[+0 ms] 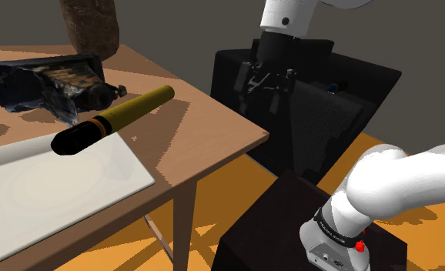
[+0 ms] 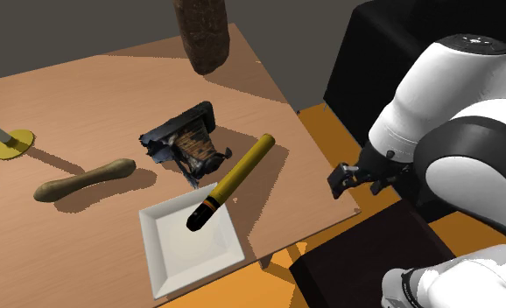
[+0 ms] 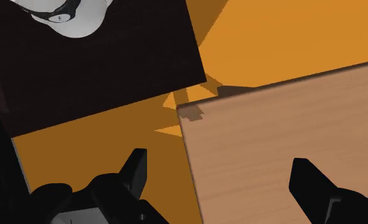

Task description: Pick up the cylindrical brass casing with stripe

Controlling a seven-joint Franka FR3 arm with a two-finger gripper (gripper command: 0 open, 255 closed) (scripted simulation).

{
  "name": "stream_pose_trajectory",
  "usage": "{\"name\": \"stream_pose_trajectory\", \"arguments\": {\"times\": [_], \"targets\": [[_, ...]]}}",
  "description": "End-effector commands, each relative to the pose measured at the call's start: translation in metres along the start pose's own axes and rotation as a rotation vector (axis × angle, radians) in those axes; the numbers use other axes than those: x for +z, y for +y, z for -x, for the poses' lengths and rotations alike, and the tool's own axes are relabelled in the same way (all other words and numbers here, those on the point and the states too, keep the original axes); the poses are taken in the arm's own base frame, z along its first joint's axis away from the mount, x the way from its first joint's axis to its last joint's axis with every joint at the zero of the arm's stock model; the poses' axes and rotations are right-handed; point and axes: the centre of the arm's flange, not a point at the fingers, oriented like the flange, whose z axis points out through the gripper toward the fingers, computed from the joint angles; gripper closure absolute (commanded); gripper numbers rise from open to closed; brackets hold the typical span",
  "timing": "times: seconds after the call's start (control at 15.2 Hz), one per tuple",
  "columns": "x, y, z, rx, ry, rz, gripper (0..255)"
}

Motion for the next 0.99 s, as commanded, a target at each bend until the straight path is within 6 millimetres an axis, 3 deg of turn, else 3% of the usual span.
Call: {"name": "stream_pose_trajectory", "arguments": {"times": [0.0, 0.46, 0.92], "targets": [[-0.001, -0.027, 0.007, 0.077, 0.005, -0.008, 0], [-0.001, -0.115, 0.006, 0.325, 0.025, -0.033, 0], [-0.004, -0.201, -0.017, 0.573, 0.046, -0.058, 0]]}}
